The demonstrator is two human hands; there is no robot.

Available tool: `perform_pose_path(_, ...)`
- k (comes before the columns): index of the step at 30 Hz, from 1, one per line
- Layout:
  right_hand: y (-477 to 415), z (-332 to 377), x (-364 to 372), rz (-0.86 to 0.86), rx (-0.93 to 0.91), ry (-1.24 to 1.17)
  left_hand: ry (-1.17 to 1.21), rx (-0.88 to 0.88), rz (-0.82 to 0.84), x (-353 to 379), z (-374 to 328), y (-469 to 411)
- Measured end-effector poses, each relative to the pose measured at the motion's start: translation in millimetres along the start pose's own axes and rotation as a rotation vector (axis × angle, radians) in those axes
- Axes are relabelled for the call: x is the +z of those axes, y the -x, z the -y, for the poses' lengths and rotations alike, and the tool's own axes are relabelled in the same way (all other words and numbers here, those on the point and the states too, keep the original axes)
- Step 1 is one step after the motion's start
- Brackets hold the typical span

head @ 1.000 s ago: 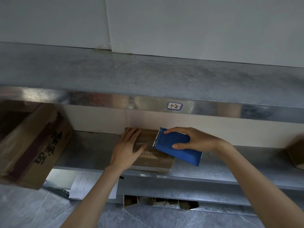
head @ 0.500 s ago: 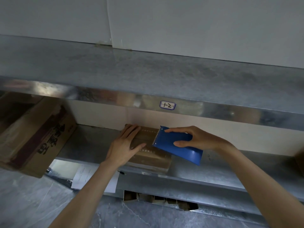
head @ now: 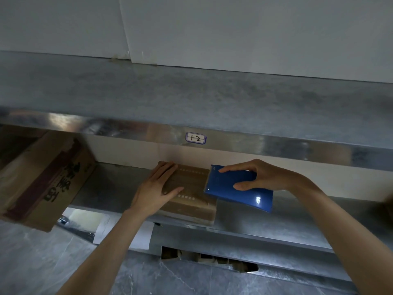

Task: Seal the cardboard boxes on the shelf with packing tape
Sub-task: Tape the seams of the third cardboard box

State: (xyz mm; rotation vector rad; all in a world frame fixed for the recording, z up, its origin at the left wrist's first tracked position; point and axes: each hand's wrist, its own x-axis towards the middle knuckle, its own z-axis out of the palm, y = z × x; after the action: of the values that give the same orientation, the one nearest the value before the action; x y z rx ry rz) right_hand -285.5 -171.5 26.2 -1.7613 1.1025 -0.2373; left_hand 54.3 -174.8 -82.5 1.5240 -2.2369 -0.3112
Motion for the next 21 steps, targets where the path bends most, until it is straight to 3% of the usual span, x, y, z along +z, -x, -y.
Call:
perform_pose_path(12, 61.6, -31.9, -26.0, -0.057, 0.106, 0.010, 0.000, 0.003, -0.007, -4.9, -5.0, 1.4)
perform_pose_path(21, 45.3, -47.8, -7.8, -0.058, 0.170, 0.061, 0.010, 0.002, 0.020, -3.7, -4.6, 1.5)
